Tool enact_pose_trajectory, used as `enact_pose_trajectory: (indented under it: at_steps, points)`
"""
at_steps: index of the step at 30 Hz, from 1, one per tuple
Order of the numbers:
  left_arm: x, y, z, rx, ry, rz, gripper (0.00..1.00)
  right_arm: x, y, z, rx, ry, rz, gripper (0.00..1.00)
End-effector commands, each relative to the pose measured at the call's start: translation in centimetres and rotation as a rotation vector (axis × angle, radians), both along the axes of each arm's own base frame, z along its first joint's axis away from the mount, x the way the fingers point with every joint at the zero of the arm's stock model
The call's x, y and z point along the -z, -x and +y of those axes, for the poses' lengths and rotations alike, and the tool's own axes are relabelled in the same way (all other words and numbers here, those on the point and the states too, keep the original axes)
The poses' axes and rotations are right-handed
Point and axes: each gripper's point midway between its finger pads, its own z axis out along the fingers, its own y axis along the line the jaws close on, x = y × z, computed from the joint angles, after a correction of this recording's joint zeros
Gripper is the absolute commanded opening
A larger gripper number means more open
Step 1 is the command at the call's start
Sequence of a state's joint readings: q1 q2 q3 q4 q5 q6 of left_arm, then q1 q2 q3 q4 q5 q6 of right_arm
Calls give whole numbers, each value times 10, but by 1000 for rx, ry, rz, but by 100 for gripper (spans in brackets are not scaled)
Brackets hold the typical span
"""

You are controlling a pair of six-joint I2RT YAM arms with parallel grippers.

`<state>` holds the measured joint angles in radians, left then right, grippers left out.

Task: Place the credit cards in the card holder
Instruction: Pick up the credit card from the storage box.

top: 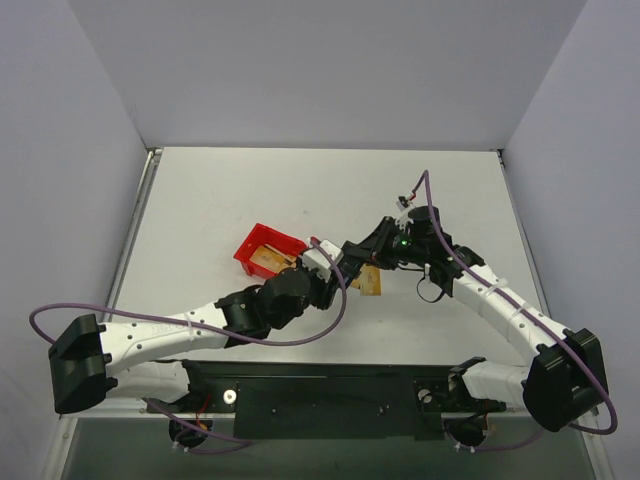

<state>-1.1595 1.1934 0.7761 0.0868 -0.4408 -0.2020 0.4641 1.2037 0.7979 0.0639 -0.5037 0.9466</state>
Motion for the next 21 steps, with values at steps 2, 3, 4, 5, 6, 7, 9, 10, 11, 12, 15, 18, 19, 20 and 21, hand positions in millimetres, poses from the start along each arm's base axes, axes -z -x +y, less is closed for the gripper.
enact_pose_trajectory:
  at_steps: [2,3,4,5,6,7,9,10,11,12,15,18,19,20,21]
  points:
    - [-5,-11,11,-47,-12,-29,53,-18,0,4,-20,-55,-41,0]
    - [-5,-12,12,-48,-16,-30,53,-19,1,5,-20,-58,-40,0]
    - [-3,-11,11,-46,-21,-29,53,-18,1,5,-21,-58,-38,0]
    - [-2,-12,11,-47,-25,-31,52,-18,1,5,-22,-61,-38,0]
    - [-1,-12,11,-46,-30,-30,52,-18,1,5,-24,-63,-36,0]
    - [0,-12,11,-44,-34,-29,52,-18,1,6,-24,-65,-36,0]
    - [3,-12,9,-38,-45,-28,45,-19,1,6,-25,-70,-36,0]
    - [3,-12,8,-35,-47,-30,43,-18,1,6,-27,-69,-33,0]
    - [5,-12,7,-29,-55,-28,36,-19,1,7,-29,-74,-32,0]
    - [4,-13,6,-26,-58,-32,31,-19,0,8,-30,-76,-32,0]
    - [9,-12,2,-12,-82,-30,25,-18,1,10,-36,-85,-22,0]
    - [13,-11,1,-9,-104,-34,23,-18,0,10,-39,-90,-20,0]
    - [14,-11,1,-11,-113,-35,23,-18,0,11,-40,-91,-19,0]
    - [16,-10,0,-8,-120,-36,23,-18,0,11,-43,-93,-20,0]
    - [16,-10,0,-9,-123,-37,23,-18,0,11,-41,-94,-20,0]
